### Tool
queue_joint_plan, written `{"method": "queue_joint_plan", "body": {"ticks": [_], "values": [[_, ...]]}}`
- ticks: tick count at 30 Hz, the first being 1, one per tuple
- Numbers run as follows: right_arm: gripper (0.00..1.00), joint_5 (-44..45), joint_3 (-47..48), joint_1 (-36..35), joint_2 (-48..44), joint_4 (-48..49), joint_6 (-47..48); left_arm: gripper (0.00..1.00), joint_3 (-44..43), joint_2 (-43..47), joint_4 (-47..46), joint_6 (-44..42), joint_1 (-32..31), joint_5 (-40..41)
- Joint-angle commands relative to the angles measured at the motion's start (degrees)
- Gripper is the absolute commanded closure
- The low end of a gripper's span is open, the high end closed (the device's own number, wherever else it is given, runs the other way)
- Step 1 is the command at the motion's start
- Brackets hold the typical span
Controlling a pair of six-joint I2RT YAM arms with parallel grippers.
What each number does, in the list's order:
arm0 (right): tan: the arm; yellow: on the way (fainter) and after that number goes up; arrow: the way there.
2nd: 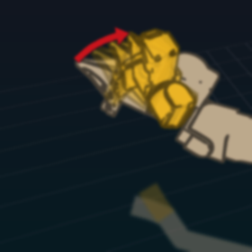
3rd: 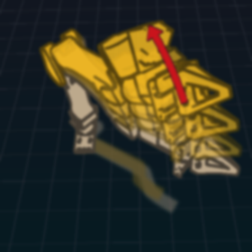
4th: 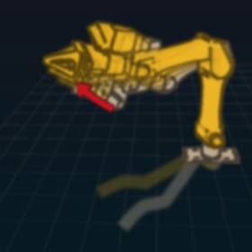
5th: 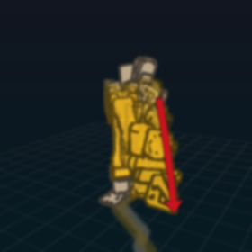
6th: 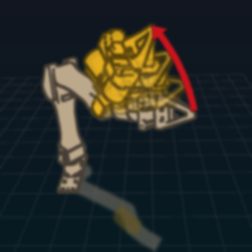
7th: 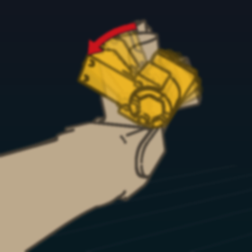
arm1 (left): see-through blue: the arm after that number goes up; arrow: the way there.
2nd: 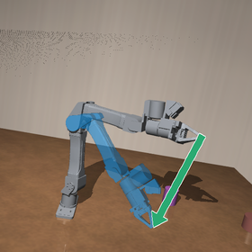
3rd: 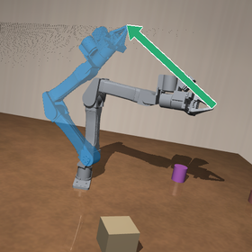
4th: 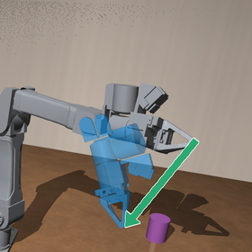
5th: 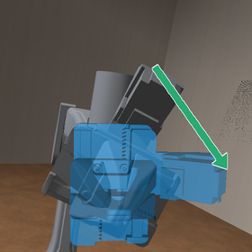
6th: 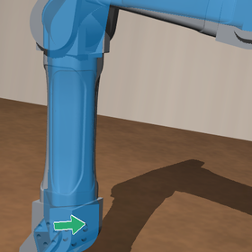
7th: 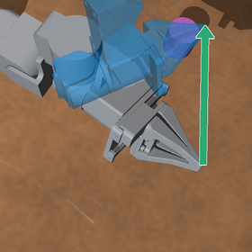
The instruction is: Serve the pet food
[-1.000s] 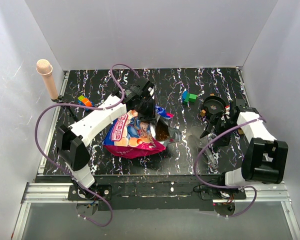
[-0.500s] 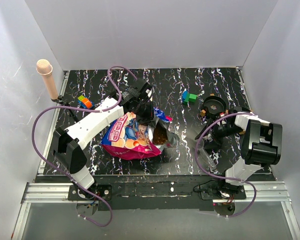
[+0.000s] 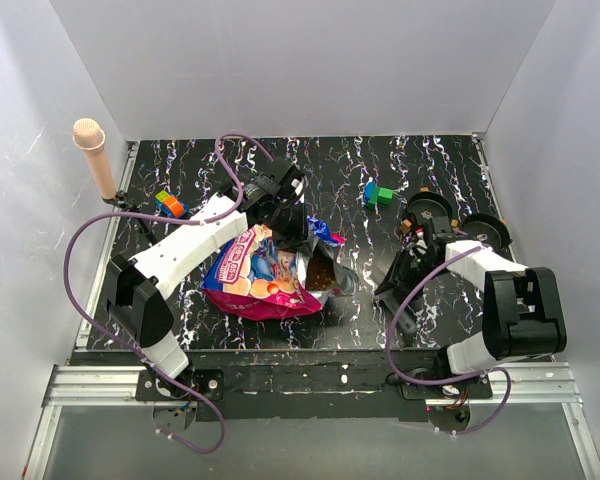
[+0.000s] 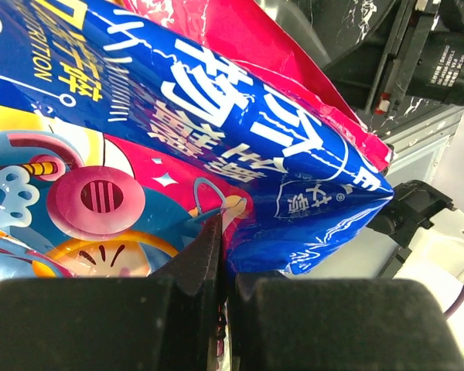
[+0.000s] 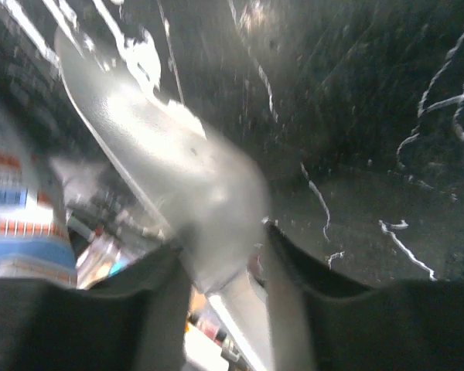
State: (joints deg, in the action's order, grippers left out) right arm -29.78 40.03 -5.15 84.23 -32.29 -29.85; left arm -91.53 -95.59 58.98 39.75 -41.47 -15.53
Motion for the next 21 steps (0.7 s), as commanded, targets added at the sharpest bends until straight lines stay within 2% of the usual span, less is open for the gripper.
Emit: {"method": "queue_joint_plan", "body": {"ticks": [1, 5, 9, 13, 15, 21], "values": [[0.64, 18.69, 4.70, -8.63, 1.20, 2.67, -8.38, 1.00, -0.49, 1.90, 4.47, 1.83, -0.27, -4.51], [0.76, 26.68, 10.75, -14.36, 5.84, 4.35, -11.46, 1.00, -2.16, 1.55, 7.37, 1.39, -0.27, -3.37], [0.96, 34.06, 22.17, -15.50, 13.41, -0.83, -11.99, 1.00, -2.08, 1.64, 9.04, 1.74, -0.27, -3.19], [0.96, 40.57, 27.98, -15.59, 16.31, -3.20, -11.99, 1.00, -2.78, 1.20, 10.10, 2.18, -0.27, -2.75], [0.97, 48.03, 31.06, -15.77, 17.63, -7.16, -11.55, 1.00, -3.92, 0.85, 10.89, 2.00, -0.27, -2.23], [0.99, 62.55, 37.30, -16.21, 21.67, -11.21, -10.41, 1.00, -4.89, 0.84, 11.95, 2.26, -0.28, -1.43]]}}
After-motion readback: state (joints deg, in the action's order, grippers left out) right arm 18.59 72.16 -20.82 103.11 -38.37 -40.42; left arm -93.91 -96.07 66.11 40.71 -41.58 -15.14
